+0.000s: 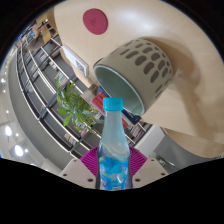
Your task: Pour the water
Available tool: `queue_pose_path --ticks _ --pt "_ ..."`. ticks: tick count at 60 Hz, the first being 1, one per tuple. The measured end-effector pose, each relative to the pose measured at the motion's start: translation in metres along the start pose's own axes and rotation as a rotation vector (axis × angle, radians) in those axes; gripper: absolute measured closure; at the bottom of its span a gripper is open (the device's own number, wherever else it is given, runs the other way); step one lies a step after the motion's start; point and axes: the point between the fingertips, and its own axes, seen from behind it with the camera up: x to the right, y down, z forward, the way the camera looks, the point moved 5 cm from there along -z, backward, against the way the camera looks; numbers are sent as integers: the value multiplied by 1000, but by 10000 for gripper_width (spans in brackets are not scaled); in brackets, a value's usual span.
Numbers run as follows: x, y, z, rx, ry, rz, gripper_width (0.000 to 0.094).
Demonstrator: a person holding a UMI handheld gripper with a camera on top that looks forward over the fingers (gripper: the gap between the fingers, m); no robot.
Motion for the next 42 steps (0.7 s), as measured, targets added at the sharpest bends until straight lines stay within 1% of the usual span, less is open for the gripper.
queue_pose_path --ticks 7,10,16,17,23,30,32,35,38,40,42 --pt "-24 7 -9 0 -29 -215 573" --pt "-37 14 -11 -12 -32 -372 574" --pt "-75 28 -20 -40 -71 -709 575" --pt "-80 27 -19 -38 -89 -764 573" --pt "-121 35 -30 -24 -104 -1135 576" --pt "-160 8 -42 72 -84 -1596 563" --pt "-174 7 -48 99 -69 -1696 564" --pt "-190 -5 -52 149 -74 -1828 565" --pt "-199 -26 -55 187 -66 -1952 563" --pt "-204 -39 -56 211 -44 -2038 534" --pt "-208 -52 -59 243 -23 -2112 533"
